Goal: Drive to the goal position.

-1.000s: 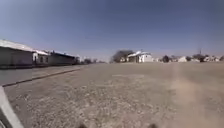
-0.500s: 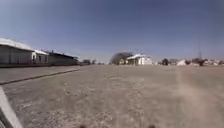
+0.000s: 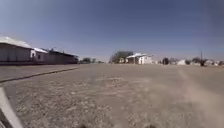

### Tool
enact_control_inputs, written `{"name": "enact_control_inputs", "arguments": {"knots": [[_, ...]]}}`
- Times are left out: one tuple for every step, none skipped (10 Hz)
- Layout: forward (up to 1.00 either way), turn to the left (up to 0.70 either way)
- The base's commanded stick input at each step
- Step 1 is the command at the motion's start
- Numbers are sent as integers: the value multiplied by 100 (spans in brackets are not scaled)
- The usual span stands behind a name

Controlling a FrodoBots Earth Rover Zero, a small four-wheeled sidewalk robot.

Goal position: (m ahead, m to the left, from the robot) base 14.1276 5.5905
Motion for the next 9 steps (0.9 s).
{"name": "enact_control_inputs", "arguments": {"knots": [[70,0],[70,0],[70,0],[70,0],[70,0],[70,0],[70,0],[70,0],[70,0]]}}
